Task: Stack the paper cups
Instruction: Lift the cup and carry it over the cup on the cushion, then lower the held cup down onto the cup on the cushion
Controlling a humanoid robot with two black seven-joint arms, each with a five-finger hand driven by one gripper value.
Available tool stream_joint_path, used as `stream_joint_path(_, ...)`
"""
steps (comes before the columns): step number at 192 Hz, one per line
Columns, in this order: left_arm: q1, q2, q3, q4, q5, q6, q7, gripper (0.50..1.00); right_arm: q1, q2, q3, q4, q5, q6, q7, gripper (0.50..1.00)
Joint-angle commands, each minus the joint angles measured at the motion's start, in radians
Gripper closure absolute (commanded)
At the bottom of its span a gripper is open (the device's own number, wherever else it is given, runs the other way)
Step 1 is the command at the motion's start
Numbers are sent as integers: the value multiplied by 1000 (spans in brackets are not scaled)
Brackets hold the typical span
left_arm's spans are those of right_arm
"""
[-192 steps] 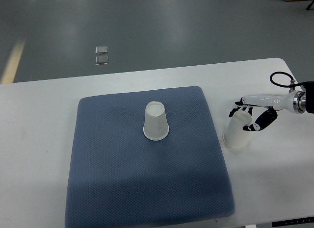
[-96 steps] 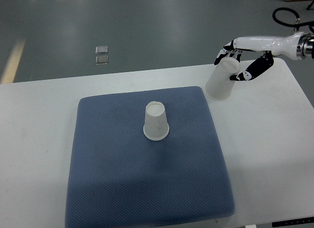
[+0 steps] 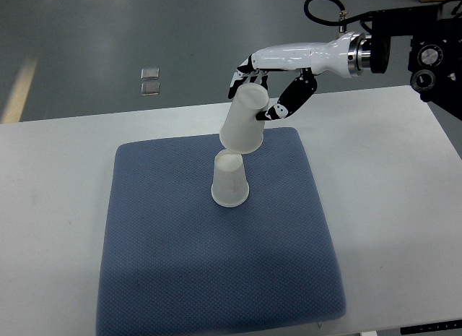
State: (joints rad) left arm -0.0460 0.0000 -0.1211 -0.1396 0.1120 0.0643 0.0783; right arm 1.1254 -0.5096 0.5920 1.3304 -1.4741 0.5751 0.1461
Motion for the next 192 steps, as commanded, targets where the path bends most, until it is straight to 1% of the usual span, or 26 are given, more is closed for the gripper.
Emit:
stream_joint_path(1, 0, 0, 0, 0, 0, 0, 0, 500, -1, 28, -4, 0, -15, 19, -8, 989)
stream_joint_path(25, 0, 0, 0, 0, 0, 0, 0, 500, -1, 48, -4, 0, -25, 29, -10, 989)
stream_joint_path(104, 0, 0, 0, 0, 0, 0, 0, 500, -6, 52, -31, 1, -68, 31, -20, 975)
stream_joint_path(192, 0, 0, 0, 0, 0, 0, 0, 500, 1, 52, -40, 1, -66, 36, -23, 975)
